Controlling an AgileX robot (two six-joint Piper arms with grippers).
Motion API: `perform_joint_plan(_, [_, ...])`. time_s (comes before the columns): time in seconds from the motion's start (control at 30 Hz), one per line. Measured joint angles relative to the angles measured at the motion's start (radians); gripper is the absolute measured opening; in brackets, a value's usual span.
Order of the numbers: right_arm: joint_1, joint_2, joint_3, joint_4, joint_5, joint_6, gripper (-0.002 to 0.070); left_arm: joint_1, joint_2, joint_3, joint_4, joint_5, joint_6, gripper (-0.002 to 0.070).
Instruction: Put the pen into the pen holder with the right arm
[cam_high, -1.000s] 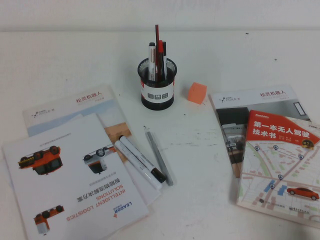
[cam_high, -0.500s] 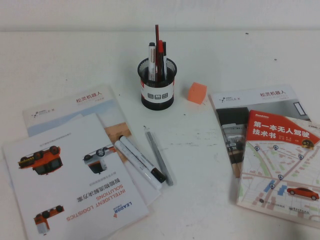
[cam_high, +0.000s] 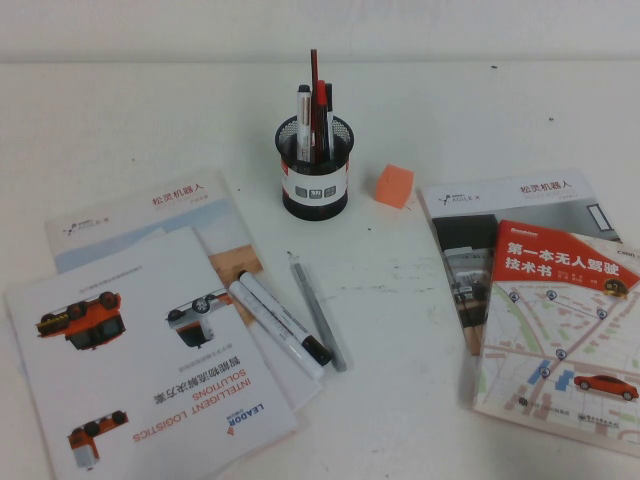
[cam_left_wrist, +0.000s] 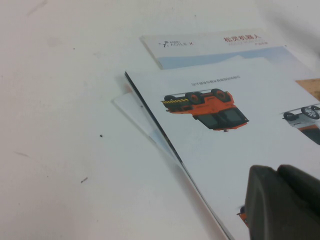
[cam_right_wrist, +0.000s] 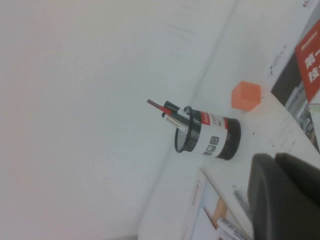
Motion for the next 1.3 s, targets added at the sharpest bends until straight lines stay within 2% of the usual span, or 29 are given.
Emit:
perform_joint_plan(0.2, [0.0, 0.0, 0.0, 0.004, -0.004, -0.039, -0.002, 0.0, 0.0, 0.0, 0.0, 0.0, 0.0, -0.0003])
perform_joint_plan(0.63, [0.0, 0.0, -0.018, -0.128, 0.218, -0.258, -0.002, 0.0, 0.0, 0.0, 0.0, 0.0, 0.0, -0.0003])
perform_joint_plan(0.77, [0.0, 0.062, -0.162, -0.248, 0.293, -0.313, -0.002, 0.0, 0.0, 0.0, 0.0, 0.0, 0.0, -0.0003])
perform_joint_plan(0.97, [0.004, 0.322, -0.438, -0.524, 0.466, -0.342, -0.002, 0.0, 0.0, 0.0, 0.0, 0.0, 0.0, -0.0003])
perform_joint_plan(1.3, [0.015, 0.754, -0.867, -0.595, 0.707, -0.436, -0.002, 0.0, 0.0, 0.0, 0.0, 0.0, 0.0, -0.0003])
